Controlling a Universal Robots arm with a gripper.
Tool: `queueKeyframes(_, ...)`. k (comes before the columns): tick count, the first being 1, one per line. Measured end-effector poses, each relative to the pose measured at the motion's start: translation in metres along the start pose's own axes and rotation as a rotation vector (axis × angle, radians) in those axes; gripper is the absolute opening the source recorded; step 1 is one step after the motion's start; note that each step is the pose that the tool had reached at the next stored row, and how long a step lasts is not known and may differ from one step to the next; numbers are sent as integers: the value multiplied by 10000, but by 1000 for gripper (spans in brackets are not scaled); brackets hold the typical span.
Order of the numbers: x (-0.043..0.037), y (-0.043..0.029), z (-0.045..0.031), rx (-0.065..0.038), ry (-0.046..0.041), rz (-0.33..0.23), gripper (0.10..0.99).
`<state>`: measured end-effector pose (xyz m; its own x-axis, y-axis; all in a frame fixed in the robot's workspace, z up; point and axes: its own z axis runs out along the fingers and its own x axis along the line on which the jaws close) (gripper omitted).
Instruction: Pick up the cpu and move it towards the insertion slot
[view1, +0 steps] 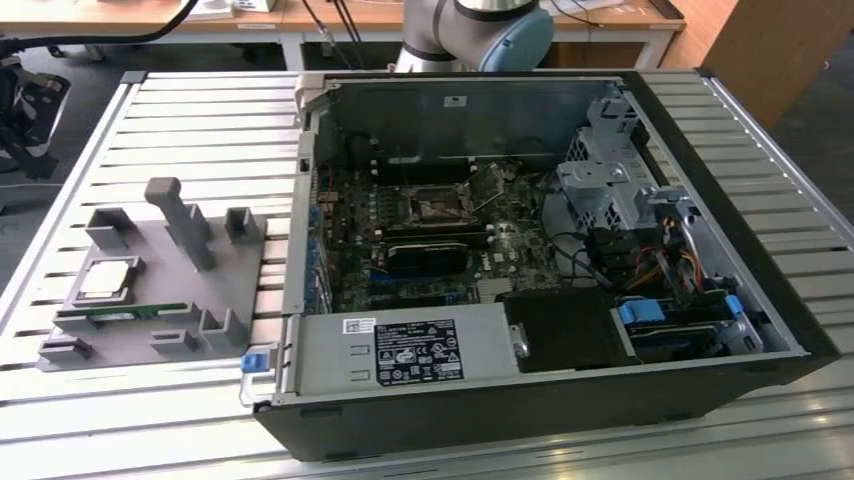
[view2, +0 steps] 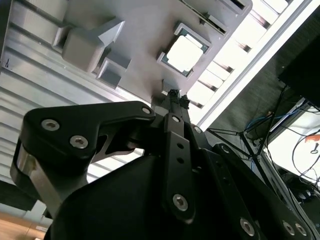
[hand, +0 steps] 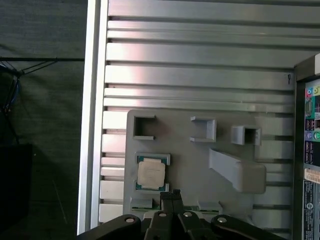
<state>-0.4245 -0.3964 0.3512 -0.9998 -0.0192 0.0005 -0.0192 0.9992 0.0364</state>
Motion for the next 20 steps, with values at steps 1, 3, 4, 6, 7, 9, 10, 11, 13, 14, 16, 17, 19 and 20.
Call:
queueKeyframes(1, 2, 0, 4, 4, 1, 0, 106)
queueKeyframes(3, 8, -3, 15, 5, 1, 0, 106)
queueKeyframes(4, 11, -5, 22, 5, 1, 0, 106)
queueKeyframes(6, 17, -11, 35, 5, 0, 1, 106)
queueKeyframes(7, 19, -14, 41, 5, 0, 1, 106)
queueKeyframes(9, 24, -20, 54, 5, 0, 0, 169)
queueKeyframes(10, 26, -22, 59, 5, 0, 1, 169)
queueKeyframes(11, 28, -24, 65, 5, 1, 0, 231)
queueKeyframes(13, 33, -28, 77, 5, 0, 0, 290)
queueKeyframes(14, 35, -29, 83, 5, -1, 0, 349)
queueKeyframes(16, 40, -32, 95, 5, 0, 0, 408)
queueKeyframes(17, 40, -35, 100, 5, -1, 0, 467)
queueKeyframes(19, 44, -41, 112, 7, 0, -1, 525)
queueKeyframes(20, 47, -42, 122, 11, -1, -2, 584)
